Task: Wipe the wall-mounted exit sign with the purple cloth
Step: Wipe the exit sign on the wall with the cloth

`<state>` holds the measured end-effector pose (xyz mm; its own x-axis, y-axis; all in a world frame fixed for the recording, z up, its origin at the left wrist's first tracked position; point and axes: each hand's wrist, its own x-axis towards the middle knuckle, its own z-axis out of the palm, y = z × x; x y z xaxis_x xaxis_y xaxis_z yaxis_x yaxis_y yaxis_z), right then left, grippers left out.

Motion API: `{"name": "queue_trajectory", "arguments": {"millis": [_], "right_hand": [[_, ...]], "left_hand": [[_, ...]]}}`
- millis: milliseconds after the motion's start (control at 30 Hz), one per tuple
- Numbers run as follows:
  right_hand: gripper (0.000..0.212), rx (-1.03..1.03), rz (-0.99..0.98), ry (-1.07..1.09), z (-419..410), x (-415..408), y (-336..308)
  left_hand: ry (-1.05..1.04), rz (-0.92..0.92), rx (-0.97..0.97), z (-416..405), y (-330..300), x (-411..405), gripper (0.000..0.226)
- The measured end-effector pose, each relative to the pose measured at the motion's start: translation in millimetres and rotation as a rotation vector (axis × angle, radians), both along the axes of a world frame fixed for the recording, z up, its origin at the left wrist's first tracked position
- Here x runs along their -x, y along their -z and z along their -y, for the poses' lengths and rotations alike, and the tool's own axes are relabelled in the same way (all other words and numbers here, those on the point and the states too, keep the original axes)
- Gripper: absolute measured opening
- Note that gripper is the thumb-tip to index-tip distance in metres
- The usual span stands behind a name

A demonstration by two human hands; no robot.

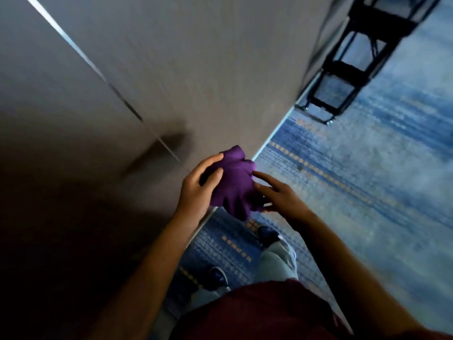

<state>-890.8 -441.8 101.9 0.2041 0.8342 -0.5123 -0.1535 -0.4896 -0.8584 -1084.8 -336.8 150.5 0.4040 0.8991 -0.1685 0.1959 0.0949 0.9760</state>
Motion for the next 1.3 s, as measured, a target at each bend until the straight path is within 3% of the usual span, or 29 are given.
{"name": "queue_trajectory", "arguments": {"millis": [233, 400, 500, 600, 733, 867, 1000, 1300], "right_hand": [[0.032, -0.059, 0.014, 0.183, 57.1, 107.1, 9.9], [0.055, 0.007, 0.193, 0.165, 94.1, 136.8, 17.7], [0.084, 0.046, 0.368, 0.199, 109.4, 142.3, 25.6], [0.098, -0.025, 0.503, 0.2, 118.9, 145.2, 21.8], [0.101, -0.142, 0.556, 0.126, 126.5, 143.4, 29.9], [0.106, -0.232, 0.423, 0.136, 143.4, 151.3, 50.0], [0.108, -0.275, 0.37, 0.151, 155.6, 158.7, 74.8], [0.092, -0.297, 0.426, 0.282, 121.4, 168.4, 215.5]], "left_hand": [[0.161, -0.059, 0.079, 21.3, 6.8, 67.1, 0.032], [0.296, -0.07, 0.072, 39.2, 15.0, 81.9, 0.029], [0.389, -0.098, 0.042, 50.1, 21.6, 88.1, 0.032], [0.474, -0.147, 0.005, 62.3, 31.5, 91.4, 0.037], [0.54, -0.225, -0.031, 82.7, 48.4, 82.2, 0.046], [0.536, -0.223, -0.091, 106.9, 59.4, 80.8, 0.052], [0.461, -0.239, -0.021, 120.9, 81.4, 83.1, 0.055], [0.393, -0.219, -0.068, 70.3, 213.2, 63.2, 0.05]]}}
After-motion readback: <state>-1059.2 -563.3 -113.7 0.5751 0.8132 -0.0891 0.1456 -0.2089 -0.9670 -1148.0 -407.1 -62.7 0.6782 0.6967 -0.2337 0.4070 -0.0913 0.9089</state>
